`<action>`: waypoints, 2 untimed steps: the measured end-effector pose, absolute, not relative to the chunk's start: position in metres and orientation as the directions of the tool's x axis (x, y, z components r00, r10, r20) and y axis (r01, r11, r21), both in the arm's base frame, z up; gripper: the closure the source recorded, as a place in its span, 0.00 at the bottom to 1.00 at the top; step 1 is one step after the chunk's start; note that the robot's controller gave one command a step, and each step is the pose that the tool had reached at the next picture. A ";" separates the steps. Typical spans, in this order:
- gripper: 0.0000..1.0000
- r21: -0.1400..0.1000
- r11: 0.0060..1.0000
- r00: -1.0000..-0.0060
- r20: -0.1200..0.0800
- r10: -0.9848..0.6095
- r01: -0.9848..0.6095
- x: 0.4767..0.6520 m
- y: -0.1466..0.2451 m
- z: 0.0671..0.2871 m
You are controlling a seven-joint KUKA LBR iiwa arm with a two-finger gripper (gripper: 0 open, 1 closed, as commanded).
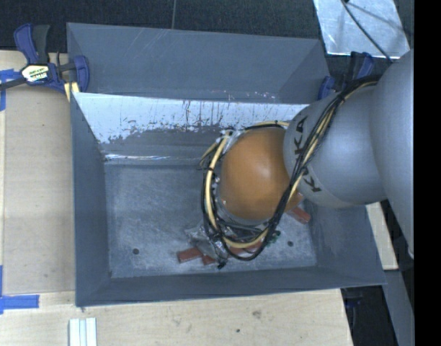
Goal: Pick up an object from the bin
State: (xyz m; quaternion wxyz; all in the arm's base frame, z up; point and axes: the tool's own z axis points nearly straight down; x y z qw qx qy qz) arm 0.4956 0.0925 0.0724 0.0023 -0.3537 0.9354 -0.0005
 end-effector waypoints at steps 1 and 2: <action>0.00 -0.001 0.750 -0.750 -0.004 -0.662 -0.662 0.495 0.093 0.071; 1.00 -0.003 0.750 -0.750 -0.006 -0.661 -0.661 0.496 0.093 0.072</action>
Offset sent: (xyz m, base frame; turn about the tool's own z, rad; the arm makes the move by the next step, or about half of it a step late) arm 0.0000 0.0000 0.0000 0.0000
